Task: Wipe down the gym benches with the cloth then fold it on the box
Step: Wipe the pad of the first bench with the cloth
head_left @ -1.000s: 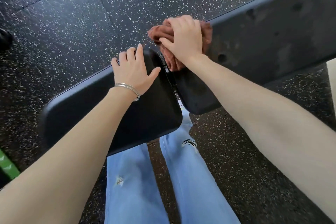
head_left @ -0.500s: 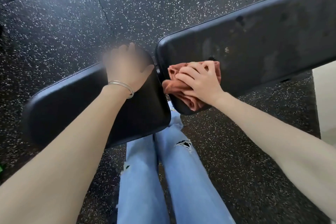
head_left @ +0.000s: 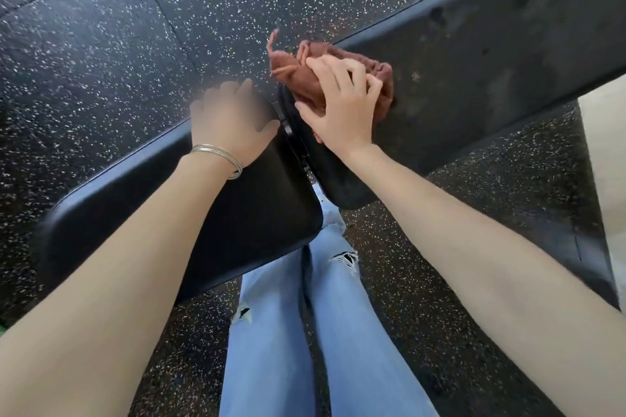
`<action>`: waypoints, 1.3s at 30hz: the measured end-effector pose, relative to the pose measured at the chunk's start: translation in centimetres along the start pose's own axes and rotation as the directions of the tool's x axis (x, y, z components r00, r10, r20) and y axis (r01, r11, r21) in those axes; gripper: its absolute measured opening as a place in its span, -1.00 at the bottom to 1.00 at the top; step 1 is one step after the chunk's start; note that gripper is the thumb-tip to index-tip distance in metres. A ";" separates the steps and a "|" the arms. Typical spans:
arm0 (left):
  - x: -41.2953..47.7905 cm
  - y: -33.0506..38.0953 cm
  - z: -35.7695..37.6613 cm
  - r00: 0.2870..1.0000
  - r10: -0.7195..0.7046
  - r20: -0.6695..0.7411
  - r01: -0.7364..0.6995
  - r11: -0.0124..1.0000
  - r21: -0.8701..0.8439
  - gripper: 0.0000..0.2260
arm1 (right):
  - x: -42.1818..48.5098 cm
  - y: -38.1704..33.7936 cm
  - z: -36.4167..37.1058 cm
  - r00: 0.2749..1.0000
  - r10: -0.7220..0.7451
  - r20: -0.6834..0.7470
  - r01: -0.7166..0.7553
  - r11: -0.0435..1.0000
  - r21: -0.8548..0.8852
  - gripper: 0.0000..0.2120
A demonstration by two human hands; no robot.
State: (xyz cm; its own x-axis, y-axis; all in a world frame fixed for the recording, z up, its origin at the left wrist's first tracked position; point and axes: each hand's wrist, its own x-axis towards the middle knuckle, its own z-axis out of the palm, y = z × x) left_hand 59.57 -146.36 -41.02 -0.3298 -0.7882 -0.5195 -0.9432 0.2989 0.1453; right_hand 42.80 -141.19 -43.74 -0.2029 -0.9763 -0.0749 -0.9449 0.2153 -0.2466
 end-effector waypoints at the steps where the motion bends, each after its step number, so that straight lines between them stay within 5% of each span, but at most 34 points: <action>1: -0.1 -0.2 -0.2 1.000 0.009 0.004 -0.009 1.000 -0.008 -0.35 | -0.9 0.0 -0.1 0.998 -0.069 0.005 0.069 0.998 0.010 -0.54; 8: -1.0 -1.7 -0.8 0.997 0.072 0.001 -0.072 0.996 -0.046 -0.36 | -0.1 1.5 -1.5 0.919 -0.341 0.198 0.361 0.930 -0.076 -0.55; 11: -1.1 -1.9 -0.6 0.998 0.060 -0.004 -0.060 0.997 -0.057 -0.38 | 3.3 0.5 -1.5 0.929 -0.299 0.217 0.320 0.945 -0.069 -0.59; 16: -0.9 -2.0 -0.4 0.998 0.060 -0.013 -0.061 0.994 -0.089 -0.41 | 3.7 -1.2 -0.7 0.996 -0.048 0.076 0.034 0.984 0.175 -0.67; 25: -0.4 -1.9 -1.2 0.995 0.071 0.070 -0.066 0.995 -0.072 -0.37 | -10.7 4.1 -0.6 0.935 -0.345 0.086 0.343 0.938 0.040 -0.62; 27: -0.2 -1.4 -1.2 0.992 0.096 0.083 -0.092 0.995 -0.048 -0.35 | -10.0 5.6 -1.0 0.956 -0.274 0.108 0.277 0.961 -0.013 -0.60; 30: 0.5 -0.6 -1.3 0.987 0.128 0.095 -0.125 0.992 -0.037 -0.33 | -5.8 6.6 -1.7 0.996 0.088 0.015 -0.089 0.994 0.060 -0.61; 33: 1.6 1.0 -1.4 0.982 0.163 0.096 -0.160 0.986 -0.040 -0.33 | -1.7 7.0 -2.4 0.919 0.391 -0.056 -0.383 0.917 0.111 -0.69; 39: 3.4 4.9 -0.7 0.988 0.131 0.083 -0.116 0.980 -0.164 -0.37 | -7.0 2.6 -0.8 0.935 0.352 -0.042 -0.341 0.926 0.162 -0.56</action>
State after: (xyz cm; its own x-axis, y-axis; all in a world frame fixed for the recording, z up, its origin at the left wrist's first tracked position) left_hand 53.79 -147.94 -41.41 -0.4457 -0.6951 -0.5640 -0.8924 0.2957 0.3408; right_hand 41.52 -133.85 -43.10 -0.5331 -0.8381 -0.1160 -0.7640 0.5357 -0.3595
